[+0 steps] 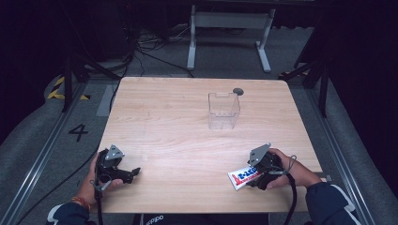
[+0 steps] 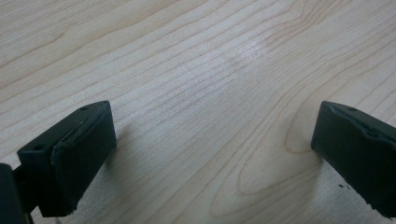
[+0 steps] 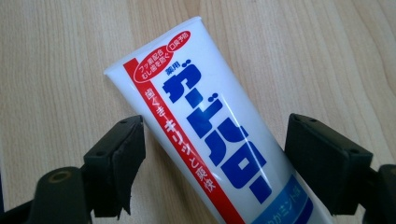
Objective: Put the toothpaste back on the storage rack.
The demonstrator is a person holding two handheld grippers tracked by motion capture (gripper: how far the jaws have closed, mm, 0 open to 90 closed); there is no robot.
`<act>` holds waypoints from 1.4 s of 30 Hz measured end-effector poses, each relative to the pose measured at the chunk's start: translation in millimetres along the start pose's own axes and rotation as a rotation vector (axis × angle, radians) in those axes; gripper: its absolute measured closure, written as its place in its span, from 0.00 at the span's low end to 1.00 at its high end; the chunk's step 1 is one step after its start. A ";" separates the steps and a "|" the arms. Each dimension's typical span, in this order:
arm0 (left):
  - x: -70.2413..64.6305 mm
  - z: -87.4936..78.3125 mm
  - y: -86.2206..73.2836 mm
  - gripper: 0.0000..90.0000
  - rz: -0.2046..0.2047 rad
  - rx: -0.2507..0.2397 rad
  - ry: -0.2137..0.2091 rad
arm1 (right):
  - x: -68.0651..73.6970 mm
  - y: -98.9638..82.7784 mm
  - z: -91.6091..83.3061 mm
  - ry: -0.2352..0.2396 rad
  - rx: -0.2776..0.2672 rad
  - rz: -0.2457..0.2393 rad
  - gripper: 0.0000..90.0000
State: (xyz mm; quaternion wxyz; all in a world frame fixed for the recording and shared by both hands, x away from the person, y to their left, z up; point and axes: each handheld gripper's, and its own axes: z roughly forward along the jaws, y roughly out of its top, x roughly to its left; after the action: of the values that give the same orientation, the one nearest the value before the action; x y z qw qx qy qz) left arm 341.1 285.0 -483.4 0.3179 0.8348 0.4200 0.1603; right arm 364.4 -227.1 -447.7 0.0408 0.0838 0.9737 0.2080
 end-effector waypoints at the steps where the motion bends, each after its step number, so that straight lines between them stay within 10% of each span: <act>1: 0.0 0.0 0.0 0.01 0.000 0.000 0.000 | -0.6 0.8 0.8 0.006 0.007 -0.010 0.24; 9: 0.0 0.0 0.0 0.00 0.000 0.000 0.000 | -2.1 9.5 7.7 0.021 0.099 -0.052 0.28; 42: 0.2 0.1 0.1 0.01 0.001 0.000 -0.002 | -7.2 12.4 -0.3 0.030 0.093 -0.063 0.69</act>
State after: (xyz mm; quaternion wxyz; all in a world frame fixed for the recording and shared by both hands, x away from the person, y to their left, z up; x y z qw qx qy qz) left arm 341.3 285.0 -483.5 0.3184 0.8351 0.4191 0.1596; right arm 373.2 -217.3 -442.0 0.0289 0.0516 0.9849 0.1624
